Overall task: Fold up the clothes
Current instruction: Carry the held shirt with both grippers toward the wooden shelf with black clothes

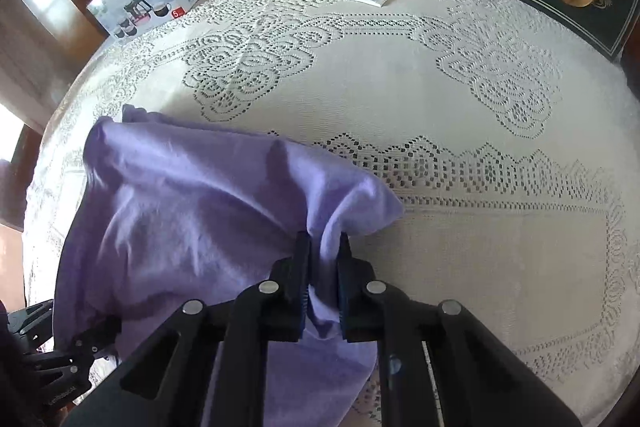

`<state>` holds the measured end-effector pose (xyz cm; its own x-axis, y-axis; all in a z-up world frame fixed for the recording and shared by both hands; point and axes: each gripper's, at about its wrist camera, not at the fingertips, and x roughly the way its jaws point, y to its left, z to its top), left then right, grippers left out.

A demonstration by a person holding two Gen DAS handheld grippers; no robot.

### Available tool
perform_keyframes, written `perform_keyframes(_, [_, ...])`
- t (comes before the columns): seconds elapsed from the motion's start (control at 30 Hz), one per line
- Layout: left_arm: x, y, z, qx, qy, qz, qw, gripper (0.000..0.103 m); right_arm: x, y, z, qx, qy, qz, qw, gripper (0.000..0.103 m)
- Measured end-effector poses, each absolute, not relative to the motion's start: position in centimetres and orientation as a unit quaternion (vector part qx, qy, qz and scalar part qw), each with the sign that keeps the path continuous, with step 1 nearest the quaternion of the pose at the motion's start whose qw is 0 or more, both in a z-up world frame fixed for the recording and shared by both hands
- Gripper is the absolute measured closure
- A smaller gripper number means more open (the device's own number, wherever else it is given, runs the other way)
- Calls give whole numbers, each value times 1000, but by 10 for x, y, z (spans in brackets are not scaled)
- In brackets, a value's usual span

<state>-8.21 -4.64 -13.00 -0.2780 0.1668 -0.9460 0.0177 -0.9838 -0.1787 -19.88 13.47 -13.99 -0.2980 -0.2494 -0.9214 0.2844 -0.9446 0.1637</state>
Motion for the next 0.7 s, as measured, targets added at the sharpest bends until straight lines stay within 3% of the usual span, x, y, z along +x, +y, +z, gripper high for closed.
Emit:
perform_keyframes(0.13, [-89,-35,-131,-589,-52,806,41,69,-200,131,-140,570,25,-804,168,91])
perform_keyframes(0.2, [-90,-33,-131,-583,-50,810,35,81,-200,125,-138,568,49,-804,167,93])
perform_keyframes(0.27, [-87,-31,-123,-574,-43,817,37,85,-196,120,-134,559,70,-809,168,94])
perform_keyframes(0.7, [-66,-9,-39,-499,-35,860,97,86,-154,149,-10,412,89,-891,167,94])
